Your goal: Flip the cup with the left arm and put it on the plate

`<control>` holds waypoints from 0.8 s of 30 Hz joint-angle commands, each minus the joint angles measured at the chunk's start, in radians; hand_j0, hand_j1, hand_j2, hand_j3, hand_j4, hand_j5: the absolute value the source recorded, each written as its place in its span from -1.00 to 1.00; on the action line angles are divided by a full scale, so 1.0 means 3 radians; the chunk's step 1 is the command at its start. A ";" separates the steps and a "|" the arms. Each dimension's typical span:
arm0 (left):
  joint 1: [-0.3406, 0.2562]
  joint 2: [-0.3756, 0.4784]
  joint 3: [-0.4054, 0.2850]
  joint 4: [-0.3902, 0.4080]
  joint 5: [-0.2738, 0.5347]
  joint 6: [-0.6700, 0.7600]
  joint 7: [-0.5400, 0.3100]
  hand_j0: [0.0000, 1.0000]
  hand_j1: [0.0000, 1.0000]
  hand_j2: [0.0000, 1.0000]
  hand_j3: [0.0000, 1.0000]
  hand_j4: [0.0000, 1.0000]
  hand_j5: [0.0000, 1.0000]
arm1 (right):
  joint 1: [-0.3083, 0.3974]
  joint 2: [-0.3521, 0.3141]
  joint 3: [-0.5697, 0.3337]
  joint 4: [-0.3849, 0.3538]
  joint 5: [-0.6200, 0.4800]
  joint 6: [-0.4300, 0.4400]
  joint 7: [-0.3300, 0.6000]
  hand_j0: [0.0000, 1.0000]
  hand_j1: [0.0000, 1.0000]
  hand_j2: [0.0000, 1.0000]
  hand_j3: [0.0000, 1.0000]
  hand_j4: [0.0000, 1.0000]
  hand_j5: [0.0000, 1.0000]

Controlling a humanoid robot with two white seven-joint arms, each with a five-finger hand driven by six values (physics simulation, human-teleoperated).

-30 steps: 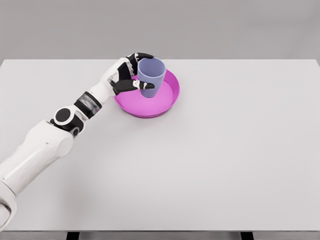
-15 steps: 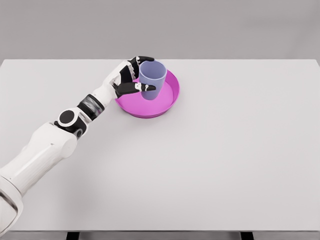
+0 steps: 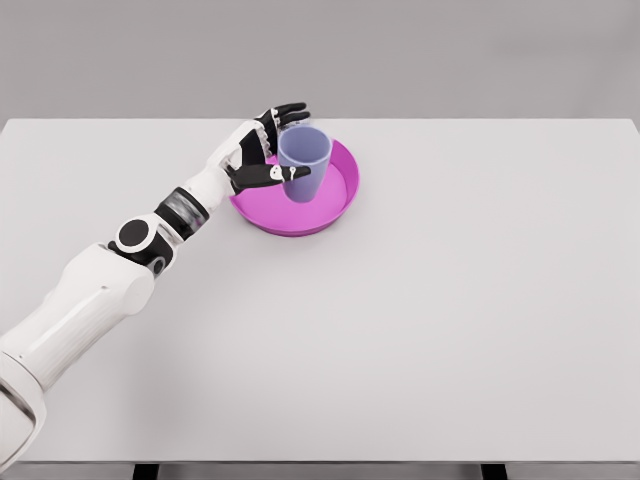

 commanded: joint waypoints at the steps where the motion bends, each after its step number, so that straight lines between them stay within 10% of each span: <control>1: 0.0000 0.0000 0.0000 -0.0003 0.0009 -0.0001 -0.0001 0.88 0.88 0.88 0.88 0.88 0.88 | 0.0000 0.0000 0.0000 0.0000 0.0000 -0.0001 0.0002 1.00 1.00 1.00 1.00 1.00 1.00; 19: 0.0020 0.0307 0.0056 -0.0361 0.0034 -0.0047 -0.0011 1.00 1.00 1.00 1.00 1.00 1.00 | 0.0000 0.0000 0.0000 0.0000 0.0005 -0.0001 0.0002 1.00 1.00 1.00 1.00 1.00 1.00; 24: 0.0092 0.1114 0.0061 -0.1214 0.0086 -0.0052 -0.0036 1.00 1.00 1.00 1.00 1.00 1.00 | 0.0000 0.0000 0.0000 0.0000 0.0000 -0.0001 0.0002 1.00 1.00 1.00 1.00 1.00 1.00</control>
